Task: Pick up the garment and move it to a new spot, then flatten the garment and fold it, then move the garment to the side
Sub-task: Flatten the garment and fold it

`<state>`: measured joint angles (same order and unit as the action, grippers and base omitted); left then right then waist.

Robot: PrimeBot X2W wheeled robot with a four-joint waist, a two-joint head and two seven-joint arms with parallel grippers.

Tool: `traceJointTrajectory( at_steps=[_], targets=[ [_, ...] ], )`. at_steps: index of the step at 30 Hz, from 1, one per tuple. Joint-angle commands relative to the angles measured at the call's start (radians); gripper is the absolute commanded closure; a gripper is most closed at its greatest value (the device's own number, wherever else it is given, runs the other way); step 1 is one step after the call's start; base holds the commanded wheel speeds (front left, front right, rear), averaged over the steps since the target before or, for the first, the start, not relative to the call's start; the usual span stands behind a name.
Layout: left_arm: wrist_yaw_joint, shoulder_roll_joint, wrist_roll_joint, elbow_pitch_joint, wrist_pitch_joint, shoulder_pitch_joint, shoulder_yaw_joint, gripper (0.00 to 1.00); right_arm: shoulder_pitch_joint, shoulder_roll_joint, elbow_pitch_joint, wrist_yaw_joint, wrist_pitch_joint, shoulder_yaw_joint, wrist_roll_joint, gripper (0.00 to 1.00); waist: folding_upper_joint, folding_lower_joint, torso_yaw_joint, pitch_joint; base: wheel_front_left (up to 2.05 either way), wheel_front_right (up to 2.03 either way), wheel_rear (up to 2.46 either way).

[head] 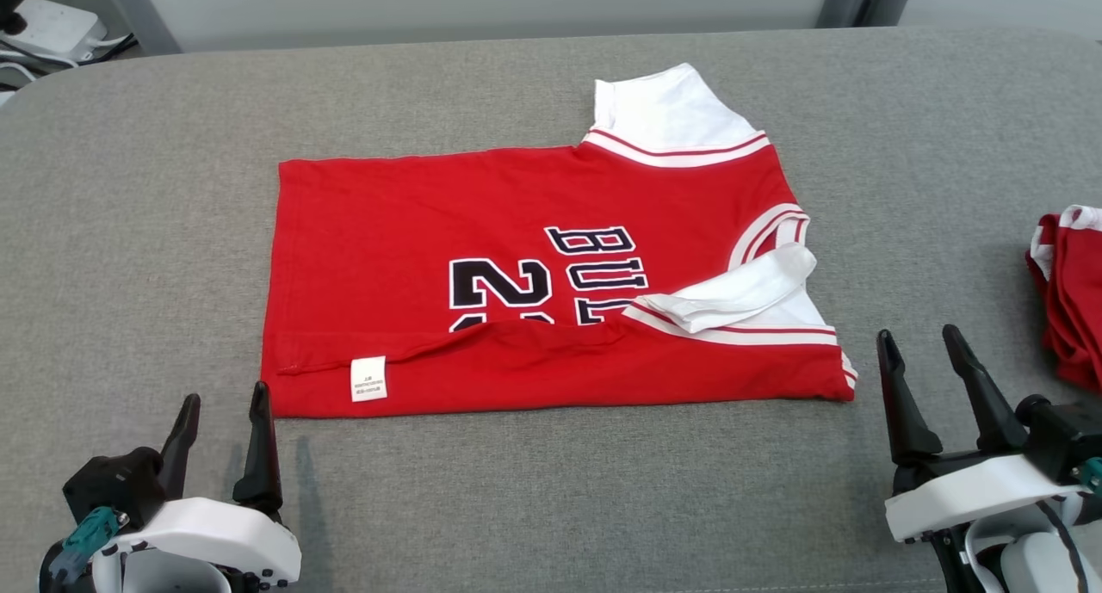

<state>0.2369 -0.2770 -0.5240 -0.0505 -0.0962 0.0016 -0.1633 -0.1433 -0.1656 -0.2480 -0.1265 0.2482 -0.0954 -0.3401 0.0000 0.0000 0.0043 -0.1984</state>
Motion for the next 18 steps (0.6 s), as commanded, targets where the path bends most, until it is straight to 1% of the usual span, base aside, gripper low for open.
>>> traceJointTrajectory(
  at_steps=[1,6,10,15,18],
  targets=[
    [-0.011,-0.029,-0.01,0.012,0.013,-0.017,0.032,0.0,-0.003,-0.006,0.011,-0.004,0.013,-0.019,0.011,0.0,0.0,0.0,-0.01,0.001,0.0,0.0,0.0],
    [-0.047,-0.05,-0.049,-0.029,0.071,-0.037,0.029,0.0,-0.049,0.003,-0.044,-0.004,0.012,-0.061,0.004,0.0,0.0,0.0,-0.041,-0.014,0.0,0.0,0.0],
    [-0.069,-0.058,-0.08,-0.074,0.103,-0.069,0.034,0.0,-0.116,-0.002,-0.119,-0.004,0.01,-0.111,-0.009,0.0,0.0,0.0,-0.059,-0.035,0.0,0.0,0.0],
    [-0.092,-0.062,-0.116,-0.137,0.119,-0.112,0.047,0.0,-0.193,-0.013,-0.207,-0.004,0.011,-0.164,-0.027,0.0,0.0,0.0,-0.066,-0.058,0.0,0.0,0.0],
    [-0.097,-0.062,-0.127,-0.163,0.122,-0.127,0.053,0.0,-0.216,-0.017,-0.238,-0.004,0.011,-0.189,-0.035,0.0,0.0,0.0,-0.066,-0.065,0.0,0.0,0.0]
  ],
)
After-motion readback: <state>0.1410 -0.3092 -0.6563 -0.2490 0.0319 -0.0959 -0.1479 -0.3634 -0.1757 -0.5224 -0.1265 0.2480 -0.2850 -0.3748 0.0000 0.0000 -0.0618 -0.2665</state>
